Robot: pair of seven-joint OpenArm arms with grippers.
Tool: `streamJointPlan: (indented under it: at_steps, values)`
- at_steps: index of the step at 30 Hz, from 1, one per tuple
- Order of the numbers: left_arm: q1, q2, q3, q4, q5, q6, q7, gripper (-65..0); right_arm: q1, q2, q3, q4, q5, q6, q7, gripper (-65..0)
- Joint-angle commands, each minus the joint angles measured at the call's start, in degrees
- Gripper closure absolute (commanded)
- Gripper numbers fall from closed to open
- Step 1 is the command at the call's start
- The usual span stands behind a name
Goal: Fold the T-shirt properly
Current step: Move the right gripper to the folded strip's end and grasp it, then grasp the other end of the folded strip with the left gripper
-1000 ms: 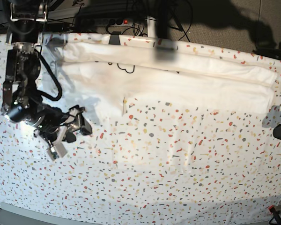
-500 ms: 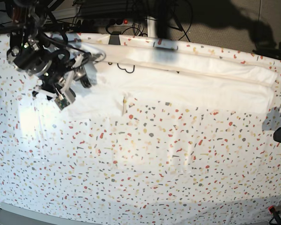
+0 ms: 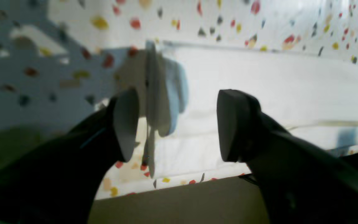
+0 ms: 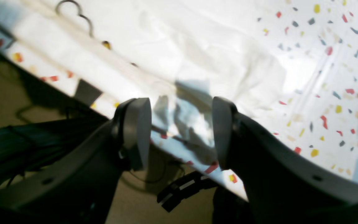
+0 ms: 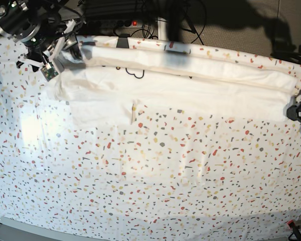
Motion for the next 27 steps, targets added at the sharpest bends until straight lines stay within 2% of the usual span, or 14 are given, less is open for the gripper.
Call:
streamJointPlan:
  at_steps: [1, 2, 5, 7, 13, 17, 19, 25, 27]
  values:
    - [-0.5, -1.3, -0.5, 0.7, -0.9, -0.1, -0.4, -38.7, -0.6, 0.7, 0.3, 1.1, 0.2, 0.0, 0.9, -29.9]
    - [0.3, -1.0, -0.5, 0.7, -0.8, -0.3, -0.4, -38.7, -1.0, 0.6, 0.3, 1.1, 0.2, 0.0, 0.9, -29.9]
    - [1.7, -0.9, -0.5, 0.7, 2.7, -4.9, -3.8, -38.7, -2.0, 0.7, 0.3, 1.1, 0.1, 0.0, 0.8, -29.9]
    - [1.8, -0.9, -0.5, 0.6, 5.7, -4.8, -5.2, -38.7, -2.3, 0.6, 0.3, 1.1, 0.1, 0.0, 0.8, -29.9]
    - [1.9, 0.5, -0.5, -0.3, 6.1, -5.0, -5.1, -38.7, -2.5, 0.6, 0.3, 1.1, 0.3, 0.0, 0.5, -29.8]
    - [1.9, 2.6, -0.5, -2.4, 6.1, -5.4, -6.4, -38.7, -2.5, 0.7, 0.3, 1.1, 0.3, 0.0, 0.0, -29.8]
    - [1.8, 3.5, -0.5, -4.3, 6.1, -7.1, -6.3, -38.7, -2.5, 0.7, 0.3, 1.1, 0.3, 0.0, -0.5, -29.8]
    - [1.9, 3.8, -0.5, -9.5, 5.7, -7.9, -6.4, -38.7, -2.5, 0.7, 0.3, 1.1, 0.3, 0.0, -0.5, -29.8]
    - [1.9, 3.8, -0.5, -10.1, 2.9, -7.9, -4.9, -38.7, -2.5, 0.7, 0.3, 1.1, 0.3, 0.0, -0.4, -29.8]
